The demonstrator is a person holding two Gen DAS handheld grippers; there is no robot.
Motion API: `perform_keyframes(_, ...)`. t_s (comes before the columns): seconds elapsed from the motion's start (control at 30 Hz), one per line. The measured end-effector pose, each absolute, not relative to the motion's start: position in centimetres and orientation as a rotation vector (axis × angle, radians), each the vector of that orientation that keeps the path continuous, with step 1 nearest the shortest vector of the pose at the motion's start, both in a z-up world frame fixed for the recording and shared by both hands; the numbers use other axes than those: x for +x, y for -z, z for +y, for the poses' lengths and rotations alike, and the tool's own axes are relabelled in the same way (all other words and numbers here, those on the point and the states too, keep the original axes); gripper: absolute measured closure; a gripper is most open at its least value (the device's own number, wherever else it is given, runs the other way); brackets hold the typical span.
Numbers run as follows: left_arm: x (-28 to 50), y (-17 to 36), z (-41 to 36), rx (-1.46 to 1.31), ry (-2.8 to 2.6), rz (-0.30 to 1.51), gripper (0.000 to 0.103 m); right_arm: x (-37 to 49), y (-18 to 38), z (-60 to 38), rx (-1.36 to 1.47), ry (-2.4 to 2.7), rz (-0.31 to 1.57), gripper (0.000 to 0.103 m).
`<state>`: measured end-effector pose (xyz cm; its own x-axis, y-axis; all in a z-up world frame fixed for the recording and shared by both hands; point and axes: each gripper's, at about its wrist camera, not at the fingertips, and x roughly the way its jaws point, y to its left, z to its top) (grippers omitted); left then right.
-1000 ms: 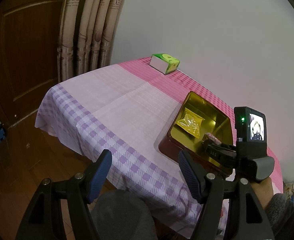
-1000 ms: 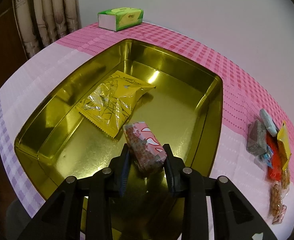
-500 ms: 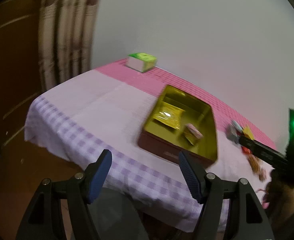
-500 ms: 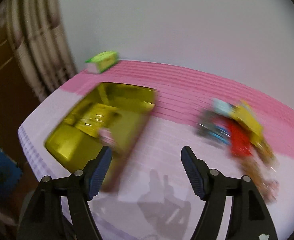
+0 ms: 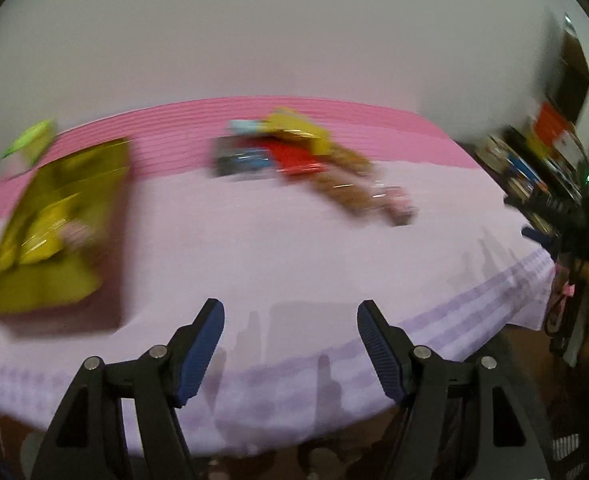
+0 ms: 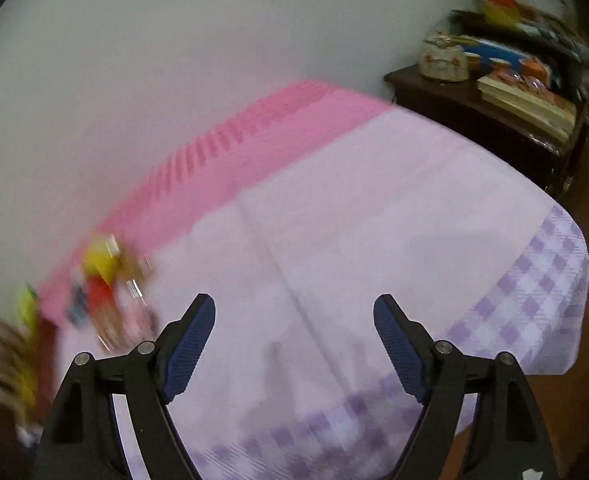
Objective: Organize snacks
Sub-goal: 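Open the right gripper to drop the cake into the tin, then grasp the second pink-patterned wrapped cake with the left gripper, then carry the pink cake into the tin and lower it with the left gripper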
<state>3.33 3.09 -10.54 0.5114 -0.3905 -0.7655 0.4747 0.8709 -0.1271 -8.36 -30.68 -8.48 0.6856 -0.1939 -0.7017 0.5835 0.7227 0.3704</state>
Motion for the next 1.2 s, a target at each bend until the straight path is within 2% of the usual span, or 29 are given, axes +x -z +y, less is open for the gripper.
perform_keyframes(0.23,6.1,11.5,-9.4,0.103,0.669,0.952,0.032,-8.9,5.2,-30.0,0.606,0.373,0.587,0.019)
perform_keyframes(0.4,7.4,13.7,-13.6,0.147,0.586,0.956,0.032,-9.4,3.3,-29.6,0.593,0.349,0.529,0.016)
perform_keyframes(0.47,8.1,14.4,-13.8,0.142,0.548,0.963,0.035,-9.6,2.9,-29.9,0.596,0.336,0.512,0.015)
perform_keyframes(0.53,9.1,14.9,-14.3,0.147,0.519,0.974,0.042,-9.4,2.7,-30.0,0.609,0.324,0.505,0.015)
perform_keyframes(0.63,10.5,15.5,-14.9,0.146,0.486,0.979,0.044,-9.2,2.9,-30.3,0.629,0.311,0.509,0.015)
perform_keyframes(0.67,10.9,15.7,-15.1,0.145,0.477,0.981,0.054,-9.2,3.0,-30.5,0.636,0.308,0.512,0.015)
perform_keyframes(0.77,11.5,16.0,-15.8,0.16,0.473,0.991,0.072,-9.0,3.4,-30.9,0.658,0.296,0.517,0.015)
perform_keyframes(0.97,11.0,14.8,-15.6,0.161,0.503,0.988,0.073,-8.9,3.3,-30.7,0.649,0.289,0.517,0.015)
perform_keyframes(1.2,10.1,10.2,-14.2,0.136,0.513,0.898,0.073,-9.2,3.4,-30.8,0.648,0.311,0.514,0.014)
